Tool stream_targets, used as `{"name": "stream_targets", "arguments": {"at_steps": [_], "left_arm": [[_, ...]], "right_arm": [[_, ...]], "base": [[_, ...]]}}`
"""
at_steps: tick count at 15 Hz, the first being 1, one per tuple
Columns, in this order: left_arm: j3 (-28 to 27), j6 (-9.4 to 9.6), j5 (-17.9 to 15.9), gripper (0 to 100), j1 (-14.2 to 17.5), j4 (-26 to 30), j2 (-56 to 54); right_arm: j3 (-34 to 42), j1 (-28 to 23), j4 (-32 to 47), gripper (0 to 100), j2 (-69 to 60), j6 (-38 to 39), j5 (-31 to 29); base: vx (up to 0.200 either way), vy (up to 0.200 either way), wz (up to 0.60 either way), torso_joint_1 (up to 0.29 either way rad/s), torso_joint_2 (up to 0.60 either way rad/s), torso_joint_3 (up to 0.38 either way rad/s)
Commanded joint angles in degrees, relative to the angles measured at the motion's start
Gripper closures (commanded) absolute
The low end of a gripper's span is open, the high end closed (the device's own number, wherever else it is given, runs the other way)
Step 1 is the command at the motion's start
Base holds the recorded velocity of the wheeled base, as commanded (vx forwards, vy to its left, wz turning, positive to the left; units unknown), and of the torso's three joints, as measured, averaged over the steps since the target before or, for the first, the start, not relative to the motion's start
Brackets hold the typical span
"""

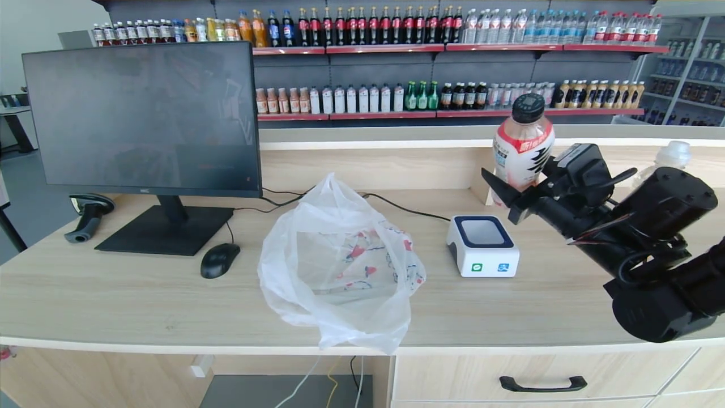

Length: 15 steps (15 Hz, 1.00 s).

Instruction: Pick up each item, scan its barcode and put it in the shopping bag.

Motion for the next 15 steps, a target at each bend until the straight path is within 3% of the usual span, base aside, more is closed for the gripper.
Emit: {"name": "stream_targets", "arguments": {"at_steps": [1, 7, 11, 15], "left_arm": [[0.0, -0.01, 0.0, 0, 0.0, 0.0, 0.0], [0.0, -0.01, 0.0, 0, 0.0, 0.0, 0.0], [0.0, -0.01, 0.0, 0, 0.0, 0.0, 0.0], [0.0, -0.01, 0.0, 0, 0.0, 0.0, 0.0]], "right_arm": [[-0.2, 0.1, -0.1, 100, 0.6, -1.8, 0.7], [-0.9, 0.2, -0.1, 100, 3.9, -10.1, 13.7], [-2.7, 0.2, -0.1, 100, 4.3, -11.8, 17.5], [-1.6, -0.2, -0.1, 100, 7.1, -13.7, 26.0]], "base": [[0.000, 0.000, 0.00, 0.000, 0.00, 0.000], [0.000, 0.000, 0.00, 0.000, 0.00, 0.000], [0.000, 0.000, 0.00, 0.000, 0.00, 0.000], [0.000, 0.000, 0.00, 0.000, 0.00, 0.000]]}}
